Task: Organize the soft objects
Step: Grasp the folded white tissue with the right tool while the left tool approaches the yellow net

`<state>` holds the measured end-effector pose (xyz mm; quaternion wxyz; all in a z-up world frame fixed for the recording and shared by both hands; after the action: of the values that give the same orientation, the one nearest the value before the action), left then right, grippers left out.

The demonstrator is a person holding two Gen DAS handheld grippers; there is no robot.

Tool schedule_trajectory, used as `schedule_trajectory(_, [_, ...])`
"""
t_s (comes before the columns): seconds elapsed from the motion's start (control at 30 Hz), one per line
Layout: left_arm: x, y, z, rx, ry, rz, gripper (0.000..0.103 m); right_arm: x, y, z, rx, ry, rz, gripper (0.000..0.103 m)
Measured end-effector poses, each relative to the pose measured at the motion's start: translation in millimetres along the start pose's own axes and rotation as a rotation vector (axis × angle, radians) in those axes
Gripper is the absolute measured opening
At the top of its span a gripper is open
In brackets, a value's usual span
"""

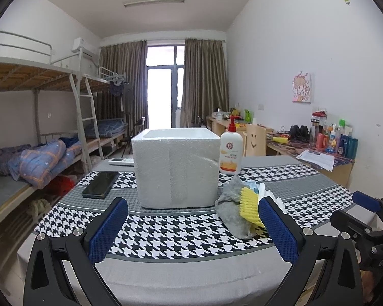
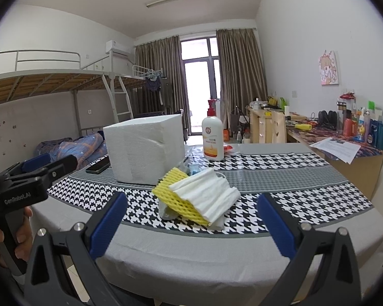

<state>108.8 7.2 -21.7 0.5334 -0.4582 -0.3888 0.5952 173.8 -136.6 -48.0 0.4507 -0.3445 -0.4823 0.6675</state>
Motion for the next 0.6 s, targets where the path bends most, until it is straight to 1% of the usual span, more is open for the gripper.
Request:
schedule_trajectory(0.27, [0,6,-33,0.065,0.018,-0.003,0.102,-7,5,-33,0.070,-0.002,-0.011,0.103])
schedule_trajectory(0.43, [-7,9,-50,0.090,0.056,-0.019,0.102,-11,10,-54,0.114,0.003,-0.014,0.103])
schedule_trajectory(0.5, [-11,11,-58,0.112,0.074,-0.022,0.102,-13,12,-62,0.133,0.004,-0.016,0.102])
schedule_trajectory(0.6, [-13,14,-70,0.135,0.095,-0.019,0.102,-16,14,-74,0.165,0.006,-0.020,0.100])
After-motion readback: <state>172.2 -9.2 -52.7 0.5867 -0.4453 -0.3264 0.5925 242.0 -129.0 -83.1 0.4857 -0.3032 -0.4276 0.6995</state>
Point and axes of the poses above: each gripper's, at about its wrist camera, not at the fingertips, and z roughly against the way its jaws point, x to its left, y to its underside, the point moved 8 cm from there along -z, roughly the way its jaws point, and after that the axes turned 7 degrees about z, right-handed, at the moved point
